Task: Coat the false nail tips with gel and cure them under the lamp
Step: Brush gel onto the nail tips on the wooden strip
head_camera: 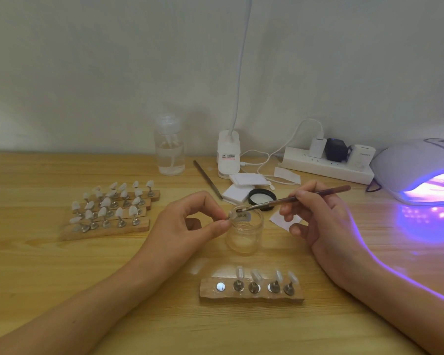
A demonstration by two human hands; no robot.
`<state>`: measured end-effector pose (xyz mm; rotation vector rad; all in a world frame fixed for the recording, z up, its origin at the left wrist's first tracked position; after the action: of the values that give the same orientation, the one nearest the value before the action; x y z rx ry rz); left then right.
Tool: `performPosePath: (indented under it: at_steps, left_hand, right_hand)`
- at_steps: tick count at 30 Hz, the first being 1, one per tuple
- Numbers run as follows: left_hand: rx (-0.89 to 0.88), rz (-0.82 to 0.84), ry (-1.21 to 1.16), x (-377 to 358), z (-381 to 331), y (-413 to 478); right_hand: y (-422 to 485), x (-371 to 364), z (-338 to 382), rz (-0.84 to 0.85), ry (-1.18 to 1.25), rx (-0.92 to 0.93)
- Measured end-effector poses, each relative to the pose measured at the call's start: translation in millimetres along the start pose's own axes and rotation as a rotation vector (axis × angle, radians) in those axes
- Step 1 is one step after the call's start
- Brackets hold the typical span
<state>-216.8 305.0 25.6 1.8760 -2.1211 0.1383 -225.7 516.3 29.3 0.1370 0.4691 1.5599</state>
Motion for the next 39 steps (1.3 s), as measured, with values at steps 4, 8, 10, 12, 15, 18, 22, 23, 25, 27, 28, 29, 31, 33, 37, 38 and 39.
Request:
performPosePath:
  at_steps: [4, 8, 10, 12, 15, 18, 22, 23, 25, 27, 28, 29, 31, 33, 37, 38, 39]
  left_hand:
    - [-0.005, 0.001, -0.006, 0.0, 0.2, 0.3]
    - [-0.004, -0.012, -0.005, 0.8, 1.2, 0.9]
    - [-0.004, -0.01, -0.005, 0.2, 1.1, 0.9]
    - [-0.007, -0.01, -0.006, 0.0, 0.7, 0.8]
    - [-0.011, -0.026, 0.003, 0.9, 0.7, 1.4]
    - [-0.007, -0.027, 0.001, 0.7, 0.9, 1.6]
    - [-0.007, -0.032, 0.006, 0.7, 1.1, 2.0]
    - [-0.009, -0.032, 0.003, 0.8, 1.2, 2.3]
    - [-0.011, -0.031, -0.001, 0.9, 1.7, 2.5]
    - [-0.009, -0.027, 0.002, 0.9, 1.8, 2.3]
    - [-0.011, -0.024, 0.004, 0.8, 1.6, 2.2]
    - [-0.013, -0.023, 0.003, 0.6, 1.2, 2.3]
    - [-0.016, -0.025, 0.001, 0.7, 0.7, 2.7]
    - [-0.013, -0.023, -0.003, 0.3, 0.5, 2.5]
    - [-0.005, -0.022, -0.006, 0.1, 1.1, 2.0]
    - [-0.005, -0.023, -0.006, 0.3, 1.1, 2.0]
    - [-0.007, -0.023, -0.008, 0.3, 0.8, 2.1]
  right_hand:
    - [-1.5, -10.1, 4.1, 0.076, 0.001, 0.016]
    - [-0.2, -0.5, 0.0, -0.001, -0.007, 0.001]
    - [0.2, -4.7, 3.6, 0.035, 0.029, 0.025]
    - [-1.4, -10.6, 5.9, 0.079, 0.021, 0.031]
    - [-0.6, -3.9, 0.1, 0.026, -0.031, 0.001]
    - [0.4, -1.8, 1.0, 0.006, 0.016, 0.009]
    - [-1.1, -9.1, 2.8, 0.072, -0.019, 0.016]
    - [-0.6, -6.1, 0.6, 0.049, -0.029, 0.005]
    - [0.4, -1.7, -0.5, 0.011, -0.01, 0.0]
    - [1.0, -5.8, 2.3, 0.042, 0.023, 0.017]
    - [0.3, -9.1, 3.5, 0.071, 0.026, 0.023]
    - [-0.6, -10.8, 3.9, 0.089, 0.012, 0.025]
    - [-0.5, -8.0, 1.6, 0.066, -0.022, 0.019]
    - [0.5, -2.0, 0.2, 0.013, -0.017, 0.015]
    - [-0.4, -10.3, 5.4, 0.085, 0.006, 0.041]
    - [-0.9, -10.6, 4.8, 0.089, -0.014, 0.038]
    - [-1.0, -8.4, 3.2, 0.073, -0.032, 0.031]
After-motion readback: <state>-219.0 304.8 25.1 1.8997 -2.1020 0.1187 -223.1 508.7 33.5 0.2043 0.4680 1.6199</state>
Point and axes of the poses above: each hand's wrist, its own y-axis towards the middle knuckle, its own x-axis out of the back of the hand, z = x × y, the point moved 8 cm from there along y, towards the middle knuckle, and after that the axes turned 10 degrees about x, right-handed, at the moved point
